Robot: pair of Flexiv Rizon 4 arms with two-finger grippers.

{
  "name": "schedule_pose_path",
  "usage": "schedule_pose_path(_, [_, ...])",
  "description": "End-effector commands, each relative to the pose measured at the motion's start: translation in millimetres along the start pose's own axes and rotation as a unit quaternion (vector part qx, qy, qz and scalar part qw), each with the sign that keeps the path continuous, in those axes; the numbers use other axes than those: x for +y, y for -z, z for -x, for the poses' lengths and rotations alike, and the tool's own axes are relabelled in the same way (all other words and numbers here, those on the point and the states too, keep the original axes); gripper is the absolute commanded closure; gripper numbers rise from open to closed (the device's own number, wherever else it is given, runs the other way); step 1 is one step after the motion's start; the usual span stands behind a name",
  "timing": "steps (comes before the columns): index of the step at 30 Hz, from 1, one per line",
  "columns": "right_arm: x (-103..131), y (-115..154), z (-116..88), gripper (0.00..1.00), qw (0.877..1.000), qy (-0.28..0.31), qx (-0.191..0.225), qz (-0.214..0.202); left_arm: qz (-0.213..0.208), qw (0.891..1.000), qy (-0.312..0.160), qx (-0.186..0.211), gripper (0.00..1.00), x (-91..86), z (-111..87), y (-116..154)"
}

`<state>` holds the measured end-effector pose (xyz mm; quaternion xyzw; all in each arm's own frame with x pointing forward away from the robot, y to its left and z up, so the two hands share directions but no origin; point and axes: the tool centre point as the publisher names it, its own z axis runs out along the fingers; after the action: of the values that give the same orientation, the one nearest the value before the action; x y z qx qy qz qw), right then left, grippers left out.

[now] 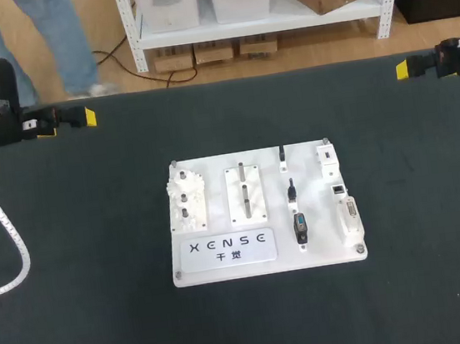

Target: Insert the Ethernet cable into its matching sockets.

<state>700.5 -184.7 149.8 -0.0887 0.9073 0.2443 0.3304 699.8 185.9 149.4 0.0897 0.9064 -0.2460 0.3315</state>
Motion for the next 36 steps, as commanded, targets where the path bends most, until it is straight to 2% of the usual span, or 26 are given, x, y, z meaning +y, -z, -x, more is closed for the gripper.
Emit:
schedule_pose_path(1, [-0.3, 0.2, 0.1, 0.00, 1.000, 0.000, 0.000, 0.001, 0.004, 1.000, 0.001, 0.003, 0.00, -1.5, 1.0, -0.1])
schedule_pose_path(10, [-0.3, 0.2, 0.1, 0.00, 1.000, 0.000, 0.000, 0.001, 0.004, 1.000, 0.001, 0.003, 0.00, -1.5, 1.0, -0.1])
schedule_pose_path(11, [-0.3, 0.2, 0.1, 0.00, 1.000, 0.000, 0.000, 0.001, 0.005, 1.000, -0.015, 0.004, 0.00, -2.5, 2.8, -0.2])
schedule_pose_path(13, [-0.3, 0.2, 0.1, 0.00, 1.000, 0.000, 0.000, 0.001, -0.034, 0.997, -0.066, -0.013, 0.00, -7.0, 6.1, -2.8])
schedule_pose_path(15, [-0.3, 0.2, 0.1, 0.00, 1.000, 0.000, 0.000, 0.001, -0.078, 0.987, -0.140, -0.024, 0.00, -18.3, 9.3, -6.8])
schedule_pose_path(17, [-0.3, 0.2, 0.1, 0.00, 1.000, 0.000, 0.000, 0.001, -0.113, 0.971, -0.210, -0.021, 0.00, -32.0, 11.2, -12.7])
schedule_pose_path(20, [-0.3, 0.2, 0.1, 0.00, 1.000, 0.000, 0.000, 0.001, -0.180, 0.938, -0.297, -0.022, 0.00, -51.5, 9.7, -21.9])
schedule_pose_path(23, [-0.3, 0.2, 0.1, 0.00, 1.000, 0.000, 0.000, 0.001, -0.249, 0.898, -0.360, -0.034, 0.00, -68.0, 3.1, -31.3])
schedule_pose_path(26, [-0.3, 0.2, 0.1, 0.00, 1.000, 0.000, 0.000, 0.001, -0.305, 0.854, -0.420, -0.031, 0.00, -91.1, -8.6, -41.5])
schedule_pose_path(30, [-0.3, 0.2, 0.1, 0.00, 1.000, 0.000, 0.000, 0.001, -0.351, 0.804, -0.479, -0.028, 0.00, -115.0, -28.3, -47.0])
schedule_pose_path(33, [-0.3, 0.2, 0.1, 0.00, 1.000, 0.000, 0.000, 0.001, -0.376, 0.780, -0.500, -0.029, 0.00, -123.5, -42.3, -50.5])
schedule_pose_path(34, [-0.3, 0.2, 0.1, 0.00, 1.000, 0.000, 0.000, 0.001, -0.386, 0.769, -0.509, -0.030, 0.00, -125.8, -47.0, -50.8])
schedule_pose_path(36, [-0.3, 0.2, 0.1, 0.00, 1.000, 0.000, 0.000, 0.001, -0.397, 0.757, -0.519, -0.025, 0.00, -128.2, -57.7, -53.0])
